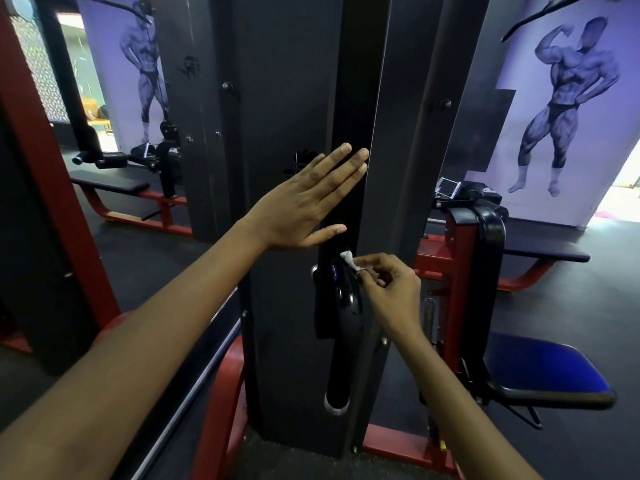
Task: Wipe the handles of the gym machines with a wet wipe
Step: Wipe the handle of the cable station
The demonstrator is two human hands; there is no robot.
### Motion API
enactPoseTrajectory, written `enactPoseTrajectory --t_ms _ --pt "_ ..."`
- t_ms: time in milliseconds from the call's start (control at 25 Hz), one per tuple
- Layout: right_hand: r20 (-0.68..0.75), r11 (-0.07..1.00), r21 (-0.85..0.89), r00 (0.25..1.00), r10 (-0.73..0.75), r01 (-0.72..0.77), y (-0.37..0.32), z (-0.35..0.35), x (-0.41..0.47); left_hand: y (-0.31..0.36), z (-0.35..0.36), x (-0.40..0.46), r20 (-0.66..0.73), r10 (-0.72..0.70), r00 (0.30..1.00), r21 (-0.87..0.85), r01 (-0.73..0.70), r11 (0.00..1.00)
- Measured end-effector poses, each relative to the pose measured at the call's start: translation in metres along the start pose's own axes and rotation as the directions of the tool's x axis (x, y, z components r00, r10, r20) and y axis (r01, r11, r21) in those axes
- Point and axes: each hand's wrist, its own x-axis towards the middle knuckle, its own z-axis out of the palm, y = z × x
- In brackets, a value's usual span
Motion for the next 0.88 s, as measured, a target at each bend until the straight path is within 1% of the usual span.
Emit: enactPoseTrajectory --t_ms 40,80,120,160,200,240,280,320,360,440,520,600,720,880 --pt "0.031 0.992 -0.060 0.994 -0.109 0.110 -0.005 -0.009 0.001 -0.001 0.000 0.000 0.004 0.005 1.000 -0.001 -0.005 1.000" --pt "0.095 0.962 -0.108 0.966 -0.239 0.249 -0.010 -0.015 0.003 -0.002 -0.001 0.000 0.009 0.009 1.000 0.000 -0.009 1.000" --pt "0.199 0.905 -0.152 0.909 -0.366 0.397 -0.018 -0.020 0.005 -0.003 -0.001 -0.001 0.014 0.011 1.000 0.000 -0.011 1.000" --pt "0.328 0.820 -0.207 0.828 -0.455 0.533 -0.026 -0.020 0.008 -0.004 -0.001 -0.001 0.017 0.012 1.000 -0.003 -0.012 1.000" --pt "0.456 0.708 -0.273 0.736 -0.500 0.651 -0.034 -0.016 0.011 -0.004 -0.002 -0.001 0.017 0.011 1.000 -0.008 -0.011 1.000" --pt "0.563 0.580 -0.333 0.650 -0.510 0.743 -0.041 -0.009 0.014 -0.004 -0.002 -0.001 0.016 0.009 1.000 -0.012 -0.009 1.000" --pt "0.642 0.451 -0.389 0.588 -0.492 0.803 -0.048 0.000 0.015 -0.004 -0.002 -0.001 0.015 0.009 1.000 -0.013 -0.009 1.000" --pt "0.709 0.345 -0.431 0.549 -0.443 0.834 -0.056 0.010 0.016 -0.004 -0.002 -0.002 0.012 0.011 1.000 -0.015 -0.011 1.000" --pt "0.764 0.269 -0.461 0.533 -0.364 0.846 -0.064 0.018 0.015 -0.004 -0.002 -0.002 0.011 0.015 1.000 -0.016 -0.015 1.000" --pt "0.824 0.163 -0.500 0.525 -0.212 0.850 -0.078 0.031 0.012 -0.005 -0.002 -0.003 0.015 0.024 1.000 -0.013 -0.024 1.000" --pt "0.850 0.096 -0.501 0.510 -0.135 0.860 -0.088 0.035 0.007 -0.006 -0.002 -0.003 0.016 0.023 1.000 -0.018 -0.023 1.000" --pt "0.869 0.083 -0.484 0.490 -0.070 0.871 -0.093 0.032 -0.003 -0.006 -0.002 -0.002 0.017 0.020 1.000 -0.032 -0.019 0.999" --pt "0.892 0.116 -0.449 0.453 -0.010 0.886 -0.095 0.019 -0.018 -0.005 -0.001 -0.002 0.009 0.020 1.000 -0.022 -0.019 1.000" --pt "0.894 0.169 -0.445 0.448 0.023 0.880 -0.090 0.008 -0.032 -0.004 0.000 0.001 -0.004 0.033 0.999 -0.023 -0.033 0.999"
